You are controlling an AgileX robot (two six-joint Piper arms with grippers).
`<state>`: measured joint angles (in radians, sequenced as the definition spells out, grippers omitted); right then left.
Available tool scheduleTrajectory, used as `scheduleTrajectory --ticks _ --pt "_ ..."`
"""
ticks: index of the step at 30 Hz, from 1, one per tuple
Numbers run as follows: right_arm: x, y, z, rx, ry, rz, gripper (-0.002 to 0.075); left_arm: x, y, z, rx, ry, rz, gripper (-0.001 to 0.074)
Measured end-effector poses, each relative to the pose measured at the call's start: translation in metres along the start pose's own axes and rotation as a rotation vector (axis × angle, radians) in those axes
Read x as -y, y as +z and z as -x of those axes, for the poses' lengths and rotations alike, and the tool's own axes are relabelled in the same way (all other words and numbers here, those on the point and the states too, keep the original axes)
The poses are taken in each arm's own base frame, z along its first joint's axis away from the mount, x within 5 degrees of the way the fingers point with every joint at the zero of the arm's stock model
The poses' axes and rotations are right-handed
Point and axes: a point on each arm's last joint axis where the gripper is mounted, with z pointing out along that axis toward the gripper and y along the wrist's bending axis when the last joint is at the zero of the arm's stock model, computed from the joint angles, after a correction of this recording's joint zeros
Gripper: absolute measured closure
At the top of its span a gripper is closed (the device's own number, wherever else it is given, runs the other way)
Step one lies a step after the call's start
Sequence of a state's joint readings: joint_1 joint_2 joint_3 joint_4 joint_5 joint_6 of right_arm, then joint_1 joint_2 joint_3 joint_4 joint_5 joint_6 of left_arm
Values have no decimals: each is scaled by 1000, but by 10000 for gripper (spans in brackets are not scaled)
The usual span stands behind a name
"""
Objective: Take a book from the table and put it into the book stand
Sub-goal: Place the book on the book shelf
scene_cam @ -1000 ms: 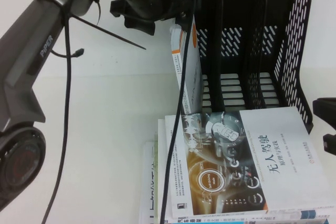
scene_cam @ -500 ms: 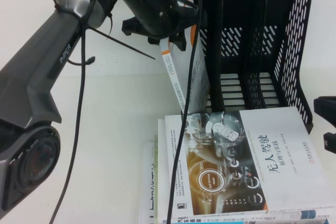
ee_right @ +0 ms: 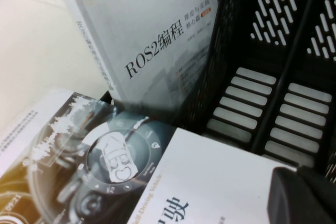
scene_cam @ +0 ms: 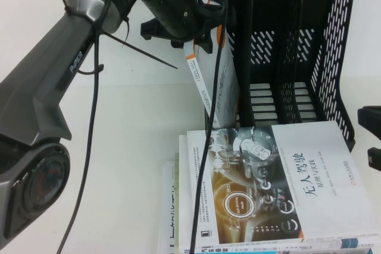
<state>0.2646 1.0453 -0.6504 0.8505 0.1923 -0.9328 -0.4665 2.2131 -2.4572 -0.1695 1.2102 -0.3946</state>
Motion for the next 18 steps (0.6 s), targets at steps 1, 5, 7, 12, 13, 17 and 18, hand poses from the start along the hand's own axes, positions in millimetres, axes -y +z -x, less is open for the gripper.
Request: scheduleTrajectory --ticks 1,5,7,12,13,17,18 --pt "0 0 0 2 0 -2 721 0 0 1 9 -3 0 632" --pt "1 0 1 6 2 -7 721 1 0 4 40 -6 -8 632" --pt "1 0 1 7 0 -9 721 0 0 4 48 -12 -5 632" --pt "1 0 1 7 0 -9 721 0 0 5 55 -14 2 632" --pt "1 0 1 7 0 -9 721 0 0 5 55 -14 2 632" --pt "1 0 1 7 0 -9 721 1 5 4 44 -19 -11 594" --pt "1 0 1 7 0 -9 721 2 6 5 50 -22 -20 562"
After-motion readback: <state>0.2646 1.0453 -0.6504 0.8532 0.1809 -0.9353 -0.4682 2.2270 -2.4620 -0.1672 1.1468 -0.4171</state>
